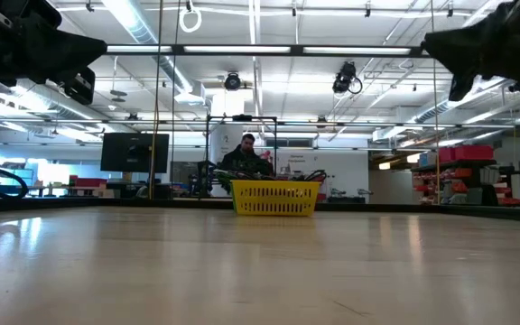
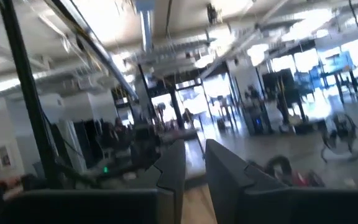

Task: Pick & Place USB Port
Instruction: Return to Home Position

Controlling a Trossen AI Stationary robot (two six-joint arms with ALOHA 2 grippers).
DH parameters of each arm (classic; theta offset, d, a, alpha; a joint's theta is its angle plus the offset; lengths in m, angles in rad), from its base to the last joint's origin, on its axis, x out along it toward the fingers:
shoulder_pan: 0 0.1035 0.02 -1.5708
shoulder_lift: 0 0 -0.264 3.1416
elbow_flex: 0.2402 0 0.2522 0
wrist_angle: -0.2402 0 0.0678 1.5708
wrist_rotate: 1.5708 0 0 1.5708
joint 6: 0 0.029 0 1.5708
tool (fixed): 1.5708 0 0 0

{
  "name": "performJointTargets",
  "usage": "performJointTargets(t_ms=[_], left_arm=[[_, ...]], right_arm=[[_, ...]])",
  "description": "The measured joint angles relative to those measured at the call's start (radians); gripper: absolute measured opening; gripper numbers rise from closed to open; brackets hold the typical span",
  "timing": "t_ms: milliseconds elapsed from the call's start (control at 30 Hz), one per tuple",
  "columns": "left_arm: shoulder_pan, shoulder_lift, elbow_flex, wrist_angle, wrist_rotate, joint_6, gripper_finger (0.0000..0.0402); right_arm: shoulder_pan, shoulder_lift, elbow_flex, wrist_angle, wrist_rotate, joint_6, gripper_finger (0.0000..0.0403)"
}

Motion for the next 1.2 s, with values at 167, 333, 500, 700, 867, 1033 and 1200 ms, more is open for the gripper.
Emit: performJointTargets(t_ms=[167,333,500,700,867,1033,1200], left_arm=[[0.000,-0.002,0.000,0.000,0.000,0.000,0.0012],[0.000,-0.002,0.000,0.000,0.000,0.000,0.0012],[0.000,-0.002,0.000,0.000,0.000,0.000,0.0012],[0.000,-0.003,0.000,0.000,0.000,0.000,0.0012],[0.000,-0.003,0.000,0.000,0.000,0.000,0.0012],[0.022,-0.003,0.000,0.000,0.000,0.000,0.0012],[0.068,-0.003,0.000,0.000,0.000,0.000,0.0012]], right_arm=[[0.004,0.001,-0.002,-0.207,0.000,0.000,0.0063],[0.035,0.003,-0.002,-0.326,-0.005,0.000,0.0063],[0.091,0.007,-0.002,-0.324,-0.009,0.000,0.0063],[0.135,0.007,-0.002,-0.322,-0.010,0.000,0.0063],[0.136,0.007,-0.002,-0.319,0.006,0.000,0.0063],[0.136,0.007,-0.002,-0.319,0.005,0.000,0.0063],[0.136,0.007,-0.002,-0.319,0.005,0.000,0.0063]])
